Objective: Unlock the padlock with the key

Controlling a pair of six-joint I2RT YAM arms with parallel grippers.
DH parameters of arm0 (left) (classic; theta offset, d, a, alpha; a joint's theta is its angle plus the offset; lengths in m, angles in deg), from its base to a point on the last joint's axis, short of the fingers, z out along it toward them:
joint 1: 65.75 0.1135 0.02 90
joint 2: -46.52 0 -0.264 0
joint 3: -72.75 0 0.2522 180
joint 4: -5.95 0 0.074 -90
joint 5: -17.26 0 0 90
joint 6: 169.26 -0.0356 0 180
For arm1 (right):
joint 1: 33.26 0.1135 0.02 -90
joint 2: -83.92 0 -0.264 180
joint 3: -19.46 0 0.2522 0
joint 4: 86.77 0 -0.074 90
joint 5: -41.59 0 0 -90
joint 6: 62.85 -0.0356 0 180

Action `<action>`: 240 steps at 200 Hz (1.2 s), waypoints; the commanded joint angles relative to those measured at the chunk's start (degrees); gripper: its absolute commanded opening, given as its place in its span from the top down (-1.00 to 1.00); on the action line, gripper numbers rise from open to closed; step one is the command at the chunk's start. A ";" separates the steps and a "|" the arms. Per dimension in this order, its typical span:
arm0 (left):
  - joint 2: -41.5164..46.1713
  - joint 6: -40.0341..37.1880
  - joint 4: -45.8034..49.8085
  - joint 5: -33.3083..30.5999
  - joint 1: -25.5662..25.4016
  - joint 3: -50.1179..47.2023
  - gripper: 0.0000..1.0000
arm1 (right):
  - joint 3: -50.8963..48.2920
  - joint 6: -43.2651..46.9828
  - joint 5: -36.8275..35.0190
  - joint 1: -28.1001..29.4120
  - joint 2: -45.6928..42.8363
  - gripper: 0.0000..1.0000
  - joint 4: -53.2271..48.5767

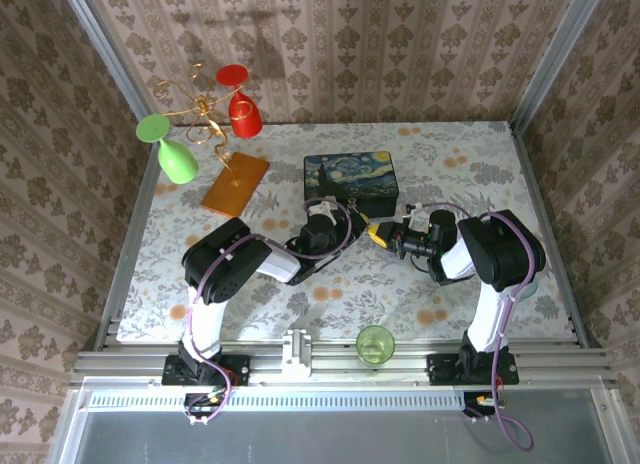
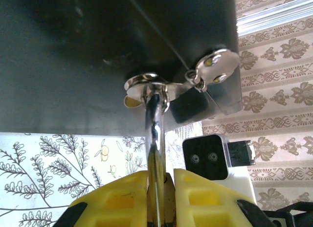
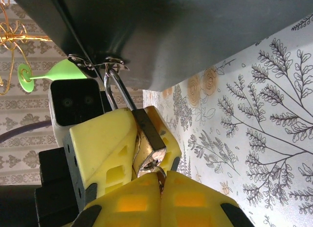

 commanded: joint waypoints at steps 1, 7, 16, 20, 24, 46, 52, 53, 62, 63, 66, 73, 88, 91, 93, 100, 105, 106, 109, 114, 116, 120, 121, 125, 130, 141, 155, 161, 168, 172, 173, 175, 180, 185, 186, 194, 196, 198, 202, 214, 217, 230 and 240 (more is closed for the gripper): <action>-0.07 -1.02 -0.43 2.25 -1.54 0.97 1.00 | 1.12 -0.33 -1.12 0.77 -3.18 1.00 3.25; -0.20 -1.03 -0.95 2.38 -1.45 0.90 1.00 | 0.91 -0.37 -1.13 0.72 -3.56 1.00 3.13; -0.35 -0.78 -1.65 2.48 -1.46 1.05 1.00 | 0.64 0.07 -1.02 0.67 -4.39 1.00 2.66; -0.41 -0.69 -1.59 2.58 -1.47 1.15 1.00 | 0.71 0.29 -0.93 0.59 -4.59 1.00 2.15; -0.32 -0.63 -1.45 2.72 -1.50 1.23 1.00 | 0.88 0.64 -0.91 0.51 -4.70 1.00 1.22; 0.32 -0.83 0.20 3.22 -1.94 1.67 1.00 | 2.76 1.97 0.16 -0.55 -3.25 1.00 -1.85; 0.53 -0.84 0.75 3.26 -2.17 1.67 1.00 | 3.32 1.92 0.10 -0.61 -2.94 1.00 -2.12; 0.54 -0.85 0.79 3.24 -2.20 1.67 1.00 | 3.38 1.89 0.08 -0.58 -2.94 1.00 -2.11; 0.71 -0.80 1.45 3.42 -2.49 1.75 1.00 | 3.86 1.78 -0.32 -0.39 -3.15 1.00 -2.24; 0.76 -0.78 1.54 3.45 -2.49 1.76 1.00 | 3.96 1.82 -0.35 -0.38 -3.26 1.00 -2.34; 0.71 -0.77 1.69 3.52 -2.49 1.76 1.00 | 4.04 1.97 -0.58 -0.23 -3.46 1.00 -2.64; 0.56 -0.57 1.71 3.57 -2.74 1.72 1.00 | 4.30 2.51 -1.24 -0.01 -4.15 1.00 -4.06; 0.29 -0.58 1.90 3.56 -2.98 1.67 1.00 | 4.90 4.06 -1.52 1.04 -5.85 1.00 -5.95; 0.20 -0.54 1.91 3.59 -3.02 1.67 1.00 | 4.98 4.59 -1.60 1.30 -6.38 1.00 -6.67; 0.09 -0.47 1.90 3.57 -3.07 1.63 1.00 | 5.06 5.01 -1.72 1.54 -6.74 1.00 -7.30; -0.20 -0.26 1.59 3.65 -3.18 1.59 1.00 | 5.28 6.61 -2.35 1.98 -8.20 1.00 -10.09; -0.66 0.06 1.06 3.72 -3.25 1.51 1.00 | 5.50 7.78 -2.90 2.31 -9.22 1.00 -12.04; -0.76 0.13 0.95 3.73 -3.27 1.50 1.00 | 5.53 7.94 -3.00 2.33 -9.46 1.00 -12.43; -0.92 0.38 0.62 3.82 -3.34 1.50 1.00 | 5.67 8.59 -3.28 2.46 -9.95 1.00 -13.57; -1.34 0.66 0.15 3.98 -3.36 1.50 1.00 | 6.03 9.61 -3.52 2.48 -10.80 1.00 -15.46; -1.49 0.84 0.07 4.00 -3.37 1.50 1.00 | 6.18 9.98 -3.54 2.45 -11.14 1.00 -16.22; -1.71 1.11 -0.16 4.01 -3.52 1.37 1.00 | 6.43 10.82 -3.75 2.52 -11.75 1.00 -17.61; -1.77 1.14 -0.23 4.01 -3.53 1.39 1.00 | 6.52 11.09 -3.82 2.48 -11.91 1.00 -18.12; -2.02 1.31 -0.52 4.01 -3.63 1.27 1.00 | 6.79 12.18 -4.03 2.44 -12.42 1.00 -20.18; -2.25 1.59 -1.04 3.93 -3.64 1.16 1.00 | 7.29 13.66 -4.45 2.51 -13.30 1.00 -22.90; -2.55 1.92 -1.95 3.70 -3.48 0.83 1.00 | 7.71 16.16 -5.46 2.50 -14.56 1.00 -28.13; -2.36 1.67 -1.93 3.66 -3.00 0.46 1.00 | 7.50 18.49 -6.49 2.41 -15.38 0.91 -32.43; -2.08 1.53 -1.74 3.53 -2.85 0.19 1.00 | 7.13 19.46 -6.90 2.40 -15.54 0.90 -33.83; -1.72 1.15 -1.71 3.04 -2.76 -0.16 1.00 | 6.37 20.41 -7.25 2.44 -15.78 0.90 -34.51; -1.49 0.93 -1.63 2.81 -2.72 -0.38 1.00 | 5.95 20.82 -7.44 2.44 -15.87 0.89 -34.87; -1.39 0.87 -1.63 2.79 -2.65 -0.45 1.00 | 5.84 20.97 -7.47 2.39 -15.90 0.89 -35.01; -1.28 0.72 -1.51 2.69 -2.64 -0.53 1.00 | 5.65 21.12 -7.47 2.36 -15.88 0.87 -35.19; -1.02 0.52 -1.24 2.45 -2.58 -0.75 1.00 | 5.20 21.55 -7.40 2.38 -15.92 0.82 -35.38; -0.83 0.33 -1.02 2.35 -2.50 -0.94 1.00 | 4.75 21.96 -7.24 2.44 -15.97 0.74 -35.55; -0.80 0.27 -0.97 2.34 -2.50 -1.00 1.00 | 4.67 22.02 -7.24 2.44 -16.00 0.72 -35.57; -0.69 0.16 -0.98 2.38 -2.25 -1.15 1.00 | 3.91 22.28 -7.07 2.30 -16.10 0.59 -35.52; -0.62 0.17 -1.09 2.35 -2.19 -1.21 1.00 | 3.67 22.31 -7.02 2.23 -16.17 0.57 -35.50; -0.71 0.19 -1.14 2.38 -2.09 -1.29 1.00 | 3.50 22.36 -6.99 2.12 -16.30 0.54 -35.32; -0.77 0.20 -1.20 2.36 -1.99 -1.39 1.00 | 3.04 22.54 -6.71 2.07 -16.55 0.49 -35.01; -0.86 0.29 -1.70 2.25 -1.81 -1.79 1.00 | 1.89 23.85 -6.89 1.67 -17.94 0.32 -36.12; -0.86 0.29 -1.81 2.18 -1.79 -1.89 1.00 | 1.75 24.37 -7.15 1.65 -18.41 0.30 -37.06; -0.56 0.08 -1.98 1.91 -1.70 -2.34 1.00 | 1.45 27.47 -8.76 1.51 -20.75 0.26 -41.89; -0.25 -0.20 -1.80 1.73 -1.53 -2.54 1.00 | 1.45 29.53 -9.59 1.54 -22.50 0.26 -44.97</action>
